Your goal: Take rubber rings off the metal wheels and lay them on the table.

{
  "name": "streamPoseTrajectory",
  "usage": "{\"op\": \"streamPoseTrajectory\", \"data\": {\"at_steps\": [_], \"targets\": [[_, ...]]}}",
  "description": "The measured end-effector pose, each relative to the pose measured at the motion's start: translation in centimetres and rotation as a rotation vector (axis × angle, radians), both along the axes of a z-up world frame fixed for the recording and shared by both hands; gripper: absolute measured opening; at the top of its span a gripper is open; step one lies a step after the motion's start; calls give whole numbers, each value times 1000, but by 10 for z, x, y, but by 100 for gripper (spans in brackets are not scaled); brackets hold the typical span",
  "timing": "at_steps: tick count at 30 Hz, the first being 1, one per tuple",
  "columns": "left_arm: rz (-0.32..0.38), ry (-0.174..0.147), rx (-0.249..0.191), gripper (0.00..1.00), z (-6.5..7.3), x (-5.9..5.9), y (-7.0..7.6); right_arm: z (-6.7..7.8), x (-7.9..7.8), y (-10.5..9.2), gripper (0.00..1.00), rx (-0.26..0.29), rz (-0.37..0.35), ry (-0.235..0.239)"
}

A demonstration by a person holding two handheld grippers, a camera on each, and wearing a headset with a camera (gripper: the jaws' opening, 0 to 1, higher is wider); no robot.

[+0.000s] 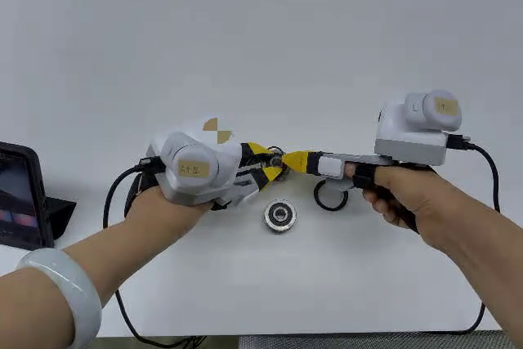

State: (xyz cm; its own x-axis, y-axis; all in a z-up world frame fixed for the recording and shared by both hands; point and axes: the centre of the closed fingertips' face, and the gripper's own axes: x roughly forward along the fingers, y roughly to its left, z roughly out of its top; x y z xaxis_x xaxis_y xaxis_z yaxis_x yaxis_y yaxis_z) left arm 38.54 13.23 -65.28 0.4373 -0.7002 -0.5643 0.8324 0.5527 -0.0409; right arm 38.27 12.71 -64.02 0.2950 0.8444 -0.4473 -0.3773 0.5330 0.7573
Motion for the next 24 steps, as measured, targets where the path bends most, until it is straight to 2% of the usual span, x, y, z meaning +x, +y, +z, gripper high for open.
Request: {"op": "streamPoseTrajectory", "data": {"at_steps": [13, 24], "targets": [[-10, -9, -2, 14, 1, 0, -1, -6, 1, -5, 2, -23, -21, 12], [-31, -39, -24, 21, 9, -3, -3, -8, 2, -5, 2, -29, -24, 12]]}}
